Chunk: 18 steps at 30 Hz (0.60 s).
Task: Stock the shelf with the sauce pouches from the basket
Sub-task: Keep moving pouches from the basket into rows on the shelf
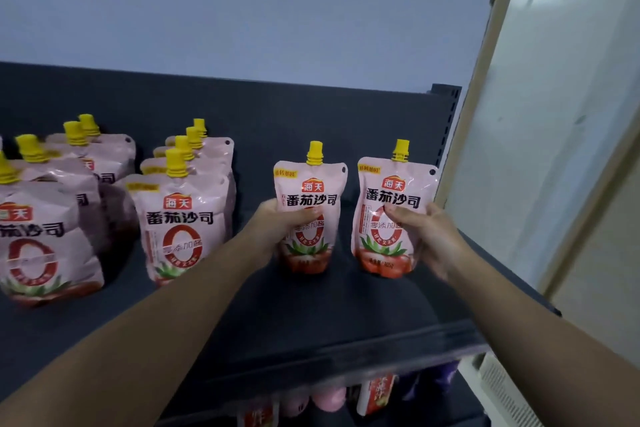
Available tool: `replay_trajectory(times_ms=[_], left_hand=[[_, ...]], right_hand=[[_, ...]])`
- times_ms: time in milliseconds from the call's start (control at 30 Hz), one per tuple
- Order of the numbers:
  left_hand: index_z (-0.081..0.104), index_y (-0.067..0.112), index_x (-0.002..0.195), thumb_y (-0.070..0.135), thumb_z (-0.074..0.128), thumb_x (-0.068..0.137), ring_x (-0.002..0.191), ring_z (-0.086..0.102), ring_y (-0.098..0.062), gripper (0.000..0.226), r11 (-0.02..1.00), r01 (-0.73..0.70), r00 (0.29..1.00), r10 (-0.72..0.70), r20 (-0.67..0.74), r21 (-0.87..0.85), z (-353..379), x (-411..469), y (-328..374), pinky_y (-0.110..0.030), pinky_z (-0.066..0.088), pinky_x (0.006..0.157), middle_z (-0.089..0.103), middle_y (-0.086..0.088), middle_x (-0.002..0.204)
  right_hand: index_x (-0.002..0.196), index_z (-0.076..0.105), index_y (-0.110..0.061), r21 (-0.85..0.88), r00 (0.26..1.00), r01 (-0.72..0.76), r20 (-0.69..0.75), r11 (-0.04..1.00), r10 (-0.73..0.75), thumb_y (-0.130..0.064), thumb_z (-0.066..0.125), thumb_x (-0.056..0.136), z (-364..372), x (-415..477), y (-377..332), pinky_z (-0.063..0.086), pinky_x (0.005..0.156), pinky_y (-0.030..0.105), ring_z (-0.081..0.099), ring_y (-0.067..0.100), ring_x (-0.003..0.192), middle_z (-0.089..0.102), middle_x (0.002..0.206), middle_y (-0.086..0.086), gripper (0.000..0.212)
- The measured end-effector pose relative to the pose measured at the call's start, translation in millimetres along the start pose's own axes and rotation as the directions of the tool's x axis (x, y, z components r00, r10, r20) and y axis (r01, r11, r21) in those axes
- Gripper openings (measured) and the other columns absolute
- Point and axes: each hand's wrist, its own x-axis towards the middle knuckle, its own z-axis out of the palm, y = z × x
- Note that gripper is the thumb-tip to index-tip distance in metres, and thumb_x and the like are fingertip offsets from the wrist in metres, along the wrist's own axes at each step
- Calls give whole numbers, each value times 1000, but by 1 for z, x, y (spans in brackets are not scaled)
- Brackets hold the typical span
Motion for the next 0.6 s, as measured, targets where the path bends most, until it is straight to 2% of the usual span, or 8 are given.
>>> replay_trajectory(times_ms=[167, 267, 333, 467, 533, 600], left_hand=[[68, 22, 88, 6, 69, 79, 81, 69, -9, 18, 1000, -17, 999, 17, -28, 13, -1, 25, -7, -26, 53, 70, 75, 8, 77], [68, 21, 91, 7, 70, 78, 89, 69, -14, 19, 998, -34, 998, 37, -49, 48, 0, 34, -9, -32, 54, 79, 75, 3, 88], [67, 22, 91, 8, 72, 77, 91, 68, -16, 20, 990, -43, 997, 52, -64, 135, 3, 36, -9, -34, 54, 81, 73, 1, 94], [63, 26, 91, -3, 76, 69, 82, 66, -3, 39, 933, -26, 999, 37, -24, 360, 1, 31, -11, -24, 56, 76, 71, 10, 86], [66, 20, 95, -10, 77, 63, 84, 70, -6, 45, 933, 8, 1000, -10, 6, 359, -3, 26, -14, -19, 57, 72, 75, 7, 86], [66, 18, 94, -14, 77, 60, 80, 71, -5, 48, 936, 7, 998, 17, -64, 353, -4, 24, -18, -13, 54, 63, 76, 9, 83]], right_hand=[[100, 65, -11, -11, 1000, 3, 30, 1000, -3, -1, 64, 82, -12, 39, 8, 60, 59, 31, 73, 19, 74, 76, 84, 3, 21], [97, 65, -14, -20, 998, -5, 70, 1000, 7, -1, 63, 82, -21, 62, 12, 59, 58, 32, 73, 19, 75, 76, 84, 3, 19], [98, 65, -15, -43, 994, -5, 109, 999, 10, -3, 64, 82, -26, 78, 13, 58, 63, 35, 73, 20, 81, 75, 91, 4, 21], [104, 63, -13, -119, 982, 33, 191, 992, -10, -5, 63, 83, -35, 105, 11, 58, 59, 27, 73, 16, 80, 74, 90, 1, 22], [102, 63, -14, -154, 969, 47, 246, 987, -8, -5, 62, 83, -42, 118, 11, 59, 63, 26, 72, 17, 84, 74, 92, 2, 21], [100, 64, -15, -228, 951, 35, 308, 973, 37, -5, 64, 80, -49, 130, 9, 58, 70, 30, 70, 19, 91, 73, 97, 2, 23]])
